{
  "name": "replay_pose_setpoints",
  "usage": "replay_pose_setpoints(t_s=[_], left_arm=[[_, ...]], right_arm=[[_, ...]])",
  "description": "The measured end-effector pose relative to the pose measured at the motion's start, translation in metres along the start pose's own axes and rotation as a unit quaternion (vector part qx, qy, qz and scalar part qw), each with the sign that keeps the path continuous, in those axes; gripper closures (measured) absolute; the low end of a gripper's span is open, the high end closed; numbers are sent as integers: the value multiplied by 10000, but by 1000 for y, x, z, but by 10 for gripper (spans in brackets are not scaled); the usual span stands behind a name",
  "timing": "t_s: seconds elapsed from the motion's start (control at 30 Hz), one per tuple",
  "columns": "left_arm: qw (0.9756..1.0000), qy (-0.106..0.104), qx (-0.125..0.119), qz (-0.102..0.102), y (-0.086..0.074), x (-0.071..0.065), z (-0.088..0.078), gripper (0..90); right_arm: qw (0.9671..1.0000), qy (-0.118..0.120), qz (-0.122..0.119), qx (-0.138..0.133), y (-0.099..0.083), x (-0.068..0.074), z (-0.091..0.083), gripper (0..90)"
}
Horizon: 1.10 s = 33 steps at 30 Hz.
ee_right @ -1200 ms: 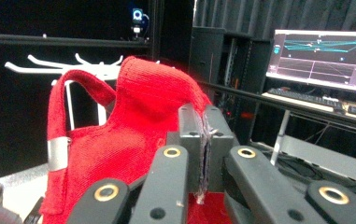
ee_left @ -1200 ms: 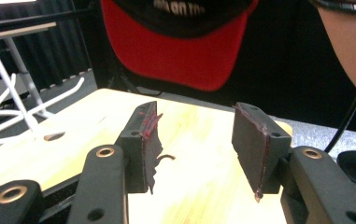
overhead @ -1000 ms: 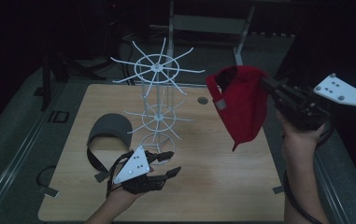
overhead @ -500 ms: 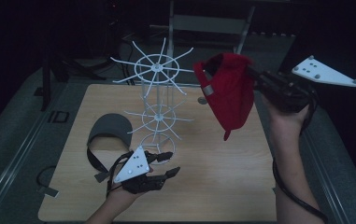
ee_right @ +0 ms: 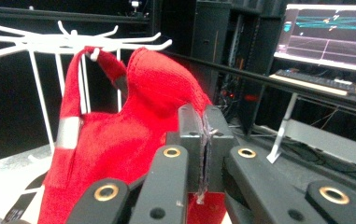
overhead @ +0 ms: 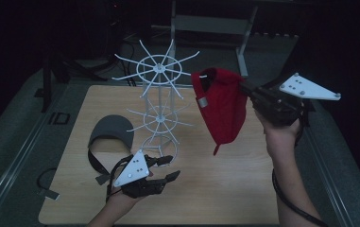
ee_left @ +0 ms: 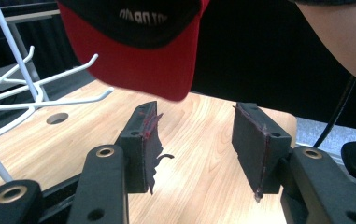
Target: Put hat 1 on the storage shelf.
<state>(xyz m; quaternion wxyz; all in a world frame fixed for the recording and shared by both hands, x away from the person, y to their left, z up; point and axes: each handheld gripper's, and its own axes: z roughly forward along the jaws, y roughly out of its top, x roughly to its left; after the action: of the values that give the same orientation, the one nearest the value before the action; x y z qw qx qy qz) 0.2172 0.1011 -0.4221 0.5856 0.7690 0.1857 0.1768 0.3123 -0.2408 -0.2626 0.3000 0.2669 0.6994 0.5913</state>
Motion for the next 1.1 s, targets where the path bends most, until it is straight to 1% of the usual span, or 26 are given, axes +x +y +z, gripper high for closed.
replay_pose_setpoints(t_s=[0.1, 0.23, 0.27, 0.37, 0.43, 0.53, 0.6, 0.67, 0.7, 0.77, 0.8, 0.87, 0.9, 1.03, 1.1], left_arm=[[10000, -4, -4, -17, -1, 0, -1, 515], [10000, -10, 8, -34, -3, -1, 0, 515], [10000, 2, 23, -13, -3, -1, 0, 516], [10000, 4, 11, -26, -4, -1, 0, 515], [10000, 10, 10, -30, -5, 0, -1, 516], [10000, 24, 12, -33, -6, 0, -3, 516], [10000, 37, 12, -47, -7, 0, -5, 517], [10000, 45, 10, -52, -7, 1, -7, 517], [10000, 62, 10, -63, -8, 1, -8, 517], [9999, 88, 21, -75, -9, 1, -10, 517], [9999, 104, 21, -81, -10, 1, -11, 526], [9999, 111, 35, -92, -11, 2, -12, 526], [9999, 122, 47, -89, -12, 2, -13, 526], [9997, 159, 77, -140, -16, 3, -16, 526], [9997, 195, 90, -146, -18, 4, -18, 526]], right_arm=[[10000, 64, -20, 60, -7, 1, 0, 885], [9997, 213, -19, 140, -15, 5, 0, 882], [9996, 240, -24, 157, -17, 7, -1, 879], [9994, 301, -12, 174, -22, 9, -2, 875], [9991, 374, 31, 177, -24, 9, -2, 866], [9989, 429, 1, 214, -27, 10, -4, 839], [9985, 499, -59, 219, -29, 10, -6, 785], [9982, 563, -39, 211, -32, 8, -10, 708], [9981, 576, -27, 210, -32, 8, -12, 692], [9985, 530, -28, 163, -34, 6, -16, 646], [9986, 522, 10, 130, -35, 5, -19, 621], [9987, 509, -9, 45, -37, 1, -27, 585], [9988, 487, -10, 44, -38, 0, -30, 578], [9987, 474, 67, 187, -48, -8, -40, 446], [9986, 394, 140, 321, -55, -11, -43, 388]])
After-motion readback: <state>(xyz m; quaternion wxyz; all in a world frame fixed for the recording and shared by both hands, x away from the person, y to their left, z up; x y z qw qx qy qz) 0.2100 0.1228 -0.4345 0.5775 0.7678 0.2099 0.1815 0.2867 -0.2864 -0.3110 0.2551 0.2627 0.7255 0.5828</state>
